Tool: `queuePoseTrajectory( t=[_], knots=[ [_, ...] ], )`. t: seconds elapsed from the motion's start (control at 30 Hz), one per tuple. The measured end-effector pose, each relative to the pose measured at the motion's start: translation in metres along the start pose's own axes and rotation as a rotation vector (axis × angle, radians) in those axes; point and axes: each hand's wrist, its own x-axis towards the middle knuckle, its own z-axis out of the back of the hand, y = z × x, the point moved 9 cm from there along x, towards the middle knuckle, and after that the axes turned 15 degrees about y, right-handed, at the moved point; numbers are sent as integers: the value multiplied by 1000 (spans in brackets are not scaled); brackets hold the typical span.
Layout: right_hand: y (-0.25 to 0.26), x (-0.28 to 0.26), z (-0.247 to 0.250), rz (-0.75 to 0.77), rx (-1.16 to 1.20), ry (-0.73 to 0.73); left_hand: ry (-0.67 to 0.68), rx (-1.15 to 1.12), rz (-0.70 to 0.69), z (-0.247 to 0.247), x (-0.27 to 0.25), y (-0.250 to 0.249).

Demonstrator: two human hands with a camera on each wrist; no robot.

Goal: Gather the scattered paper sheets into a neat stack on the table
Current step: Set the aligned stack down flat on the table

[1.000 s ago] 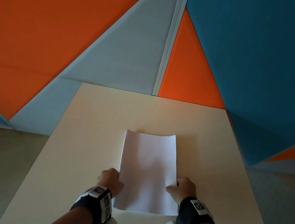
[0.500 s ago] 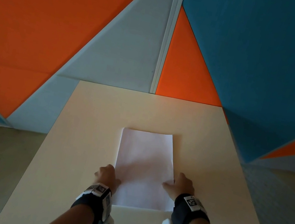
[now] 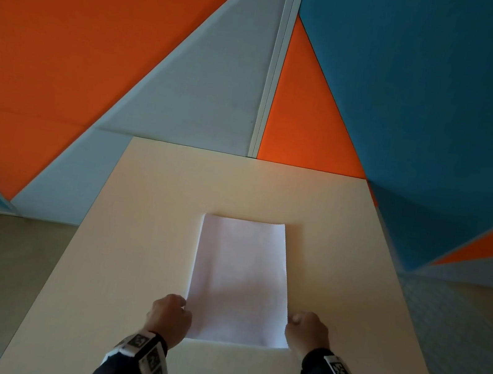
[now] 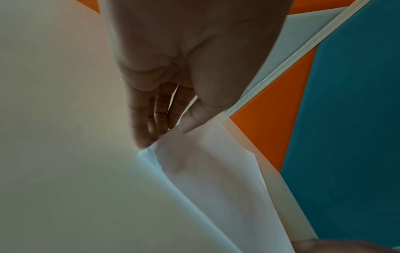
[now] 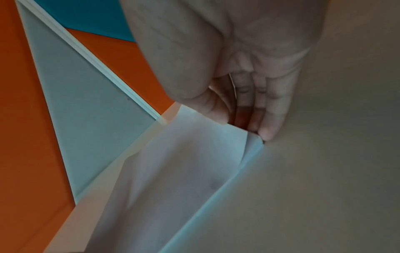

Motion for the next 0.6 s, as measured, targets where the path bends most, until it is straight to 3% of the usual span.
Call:
queuePoseTrajectory(
  t=[0.6],
  knots=[
    [1,12,12,-43,84,56,3,-11,-29,9,0,0]
  ],
)
